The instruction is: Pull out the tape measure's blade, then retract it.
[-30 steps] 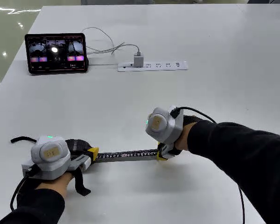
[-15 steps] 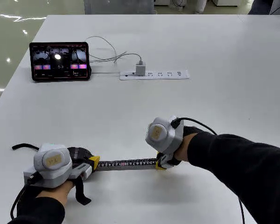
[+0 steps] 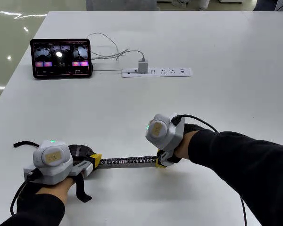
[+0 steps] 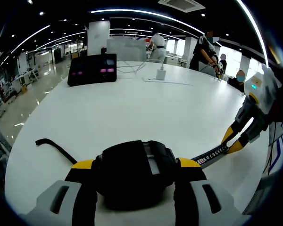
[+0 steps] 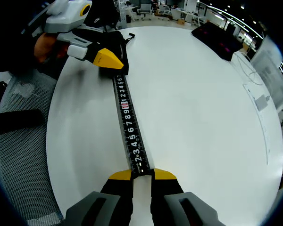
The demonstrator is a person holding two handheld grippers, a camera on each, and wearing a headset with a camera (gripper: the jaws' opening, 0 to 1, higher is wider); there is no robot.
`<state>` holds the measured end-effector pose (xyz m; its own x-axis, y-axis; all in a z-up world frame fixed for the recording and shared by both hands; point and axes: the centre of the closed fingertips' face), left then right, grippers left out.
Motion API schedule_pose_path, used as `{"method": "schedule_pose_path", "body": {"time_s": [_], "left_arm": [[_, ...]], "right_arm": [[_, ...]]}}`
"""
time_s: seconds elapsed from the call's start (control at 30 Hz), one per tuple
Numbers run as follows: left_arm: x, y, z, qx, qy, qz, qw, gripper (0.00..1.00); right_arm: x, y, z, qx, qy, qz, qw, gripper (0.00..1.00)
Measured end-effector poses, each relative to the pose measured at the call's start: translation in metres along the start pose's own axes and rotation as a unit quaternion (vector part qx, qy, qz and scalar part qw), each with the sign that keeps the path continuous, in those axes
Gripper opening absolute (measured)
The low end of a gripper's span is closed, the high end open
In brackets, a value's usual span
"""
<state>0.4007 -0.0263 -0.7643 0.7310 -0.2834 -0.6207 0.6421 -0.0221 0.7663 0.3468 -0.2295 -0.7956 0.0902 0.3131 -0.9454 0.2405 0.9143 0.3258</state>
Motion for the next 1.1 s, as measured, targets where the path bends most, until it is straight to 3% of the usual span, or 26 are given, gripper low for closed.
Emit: {"method": "schedule_pose_path", "body": {"time_s": [0.1,0.2,0.63,1.1], "left_arm": [[-0.0003,-0.0001,0.0005,-0.003,-0.003,0.001,1.0000,0.61],[-0.0004,0.0006,0.0006,0.000,-0.007,0.008,0.9999,0.61],[0.0004,-0.0007,0.0006,-0.001,-0.015,0.000,0.9999,0.61],[-0.0013,-0.0013,0.0015,-0.002,-0.014,-0.002,0.9999,0.61]], "right_arm": [[0.0005,0.0008,-0.0002,-0.020,0.001,0.001,0.9998,0.09],[0.0013,0.0012,-0.0003,-0.011,0.002,0.004,0.9999,0.09],[0.0032,0.0052,-0.0015,-0.009,-0.001,0.003,1.0000,0.09],[0.0053,0.0092,-0.0023,-0.046,0.006,0.007,0.9989,0.09]]}}
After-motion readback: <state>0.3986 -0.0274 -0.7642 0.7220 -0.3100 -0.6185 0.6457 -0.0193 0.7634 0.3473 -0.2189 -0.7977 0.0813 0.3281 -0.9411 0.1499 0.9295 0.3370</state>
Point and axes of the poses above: the centre of the closed fingertips' face, and the gripper's own axes: x roughly forward along the fingers, z roughly to its right, y roughly out of its top, and after that the axes turned 7 degrees about -x, right-handed
